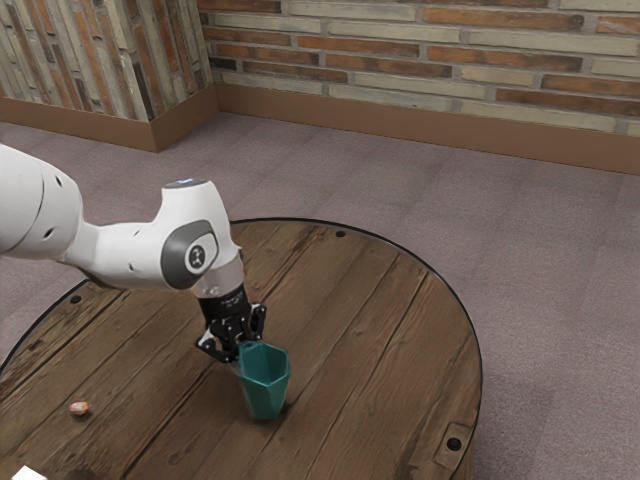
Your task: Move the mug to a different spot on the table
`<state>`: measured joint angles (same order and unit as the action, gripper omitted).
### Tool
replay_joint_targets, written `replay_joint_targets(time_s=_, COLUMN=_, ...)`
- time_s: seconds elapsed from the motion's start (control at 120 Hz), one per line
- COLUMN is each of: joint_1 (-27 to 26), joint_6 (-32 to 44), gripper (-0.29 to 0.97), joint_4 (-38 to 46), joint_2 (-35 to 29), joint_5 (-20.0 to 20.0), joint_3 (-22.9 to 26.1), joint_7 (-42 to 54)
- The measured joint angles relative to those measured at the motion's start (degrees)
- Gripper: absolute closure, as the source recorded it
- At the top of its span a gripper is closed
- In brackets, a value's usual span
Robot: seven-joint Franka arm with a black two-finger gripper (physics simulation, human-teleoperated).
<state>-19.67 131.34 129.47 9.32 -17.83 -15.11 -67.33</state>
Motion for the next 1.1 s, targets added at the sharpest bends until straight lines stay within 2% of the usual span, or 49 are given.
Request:
replay_joint_targets(time_s=0.208, joint_1=-0.36, joint_6=-2.67, gripper=0.71, joint_4=0.77, joint_2=-1.58, joint_5=-9.5, joint_3=-0.03, joint_7=0.76)
replay_joint_targets(time_s=0.333, joint_1=-1.35, joint_6=-3.48, gripper=0.73, joint_4=1.83, joint_2=-2.47, joint_5=-12.51, joint_3=0.13, joint_7=1.04)
replay_joint_targets(time_s=0.525, joint_1=-2.43, joint_6=-0.5, gripper=0.74, joint_4=3.51, joint_2=-3.23, joint_5=-16.23, joint_3=2.84, joint_7=1.27)
replay_joint_targets(time_s=0.725, joint_1=-2.1, joint_6=2.24, gripper=0.74, joint_4=9.2, joint_2=-9.4, joint_5=-16.36, joint_3=2.53, joint_7=1.35)
replay_joint_targets(time_s=0.817, joint_1=0.27, joint_6=2.86, gripper=0.74, joint_4=11.37, joint_2=-12.02, joint_5=-15.32, joint_3=3.48, joint_7=1.36)
replay_joint_targets(time_s=1.0, joint_1=10.52, joint_6=3.53, gripper=0.74, joint_4=13.24, joint_2=-13.79, joint_5=-13.38, joint_3=3.36, joint_7=2.44)
replay_joint_targets(time_s=1.1, joint_1=13.06, joint_6=3.7, gripper=0.74, joint_4=13.61, joint_2=-13.92, joint_5=-13.03, joint_3=3.34, joint_7=3.49)
